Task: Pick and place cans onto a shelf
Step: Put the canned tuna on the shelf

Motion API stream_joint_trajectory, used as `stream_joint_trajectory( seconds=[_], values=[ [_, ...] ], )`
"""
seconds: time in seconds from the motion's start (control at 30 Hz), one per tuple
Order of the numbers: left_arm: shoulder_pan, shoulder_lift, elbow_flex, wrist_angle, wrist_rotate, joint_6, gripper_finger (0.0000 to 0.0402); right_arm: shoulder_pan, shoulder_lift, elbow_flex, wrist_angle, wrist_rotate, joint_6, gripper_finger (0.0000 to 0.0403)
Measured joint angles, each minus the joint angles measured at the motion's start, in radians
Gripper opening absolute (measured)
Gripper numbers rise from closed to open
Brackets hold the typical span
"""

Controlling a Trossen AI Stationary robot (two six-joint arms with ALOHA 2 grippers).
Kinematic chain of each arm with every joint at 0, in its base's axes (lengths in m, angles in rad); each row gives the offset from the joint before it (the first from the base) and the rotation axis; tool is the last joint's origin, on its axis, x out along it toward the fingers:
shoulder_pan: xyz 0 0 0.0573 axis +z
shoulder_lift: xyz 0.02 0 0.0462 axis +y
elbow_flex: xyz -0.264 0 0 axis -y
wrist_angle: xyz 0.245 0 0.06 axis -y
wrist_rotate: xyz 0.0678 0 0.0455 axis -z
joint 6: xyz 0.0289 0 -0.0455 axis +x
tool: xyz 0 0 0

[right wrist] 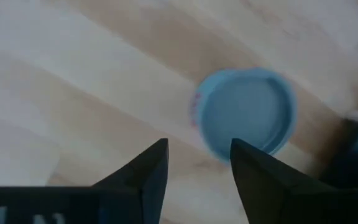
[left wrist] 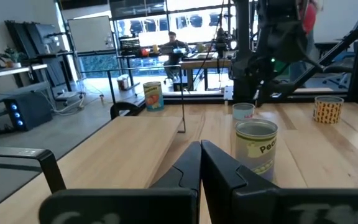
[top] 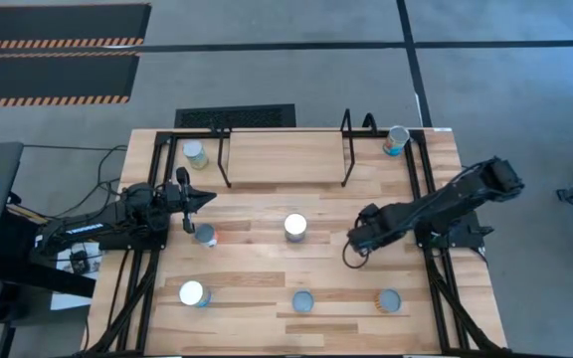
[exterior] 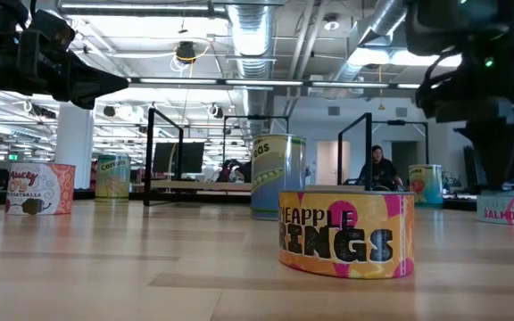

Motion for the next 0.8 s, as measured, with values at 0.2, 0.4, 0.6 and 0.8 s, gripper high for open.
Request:
stream_joint_trajectory(
  seconds=[0.2,0.4,0.6,0.8],
  values=[
    [0.0,0.0,0.0,0.0,-0.001,0.012,0.0,-0.077,0.036,0.001,-0.004,0.007,-0.109,0.0178],
    [0.0,0.0,0.0,0.0,-0.002,0.018,0.0,-0.124,0.106,0.0,0.037,-0.012,-0.192,0.0144],
    [0.0,0.0,0.0,0.0,-0.002,0.005,0.0,-0.137,0.174,0.003,0.064,-0.052,-0.229,0.0107],
    [0.0,0.0,0.0,0.0,-0.002,0.002,0.0,-0.137,0.188,0.014,0.072,-0.076,-0.253,0.0044]
  ],
)
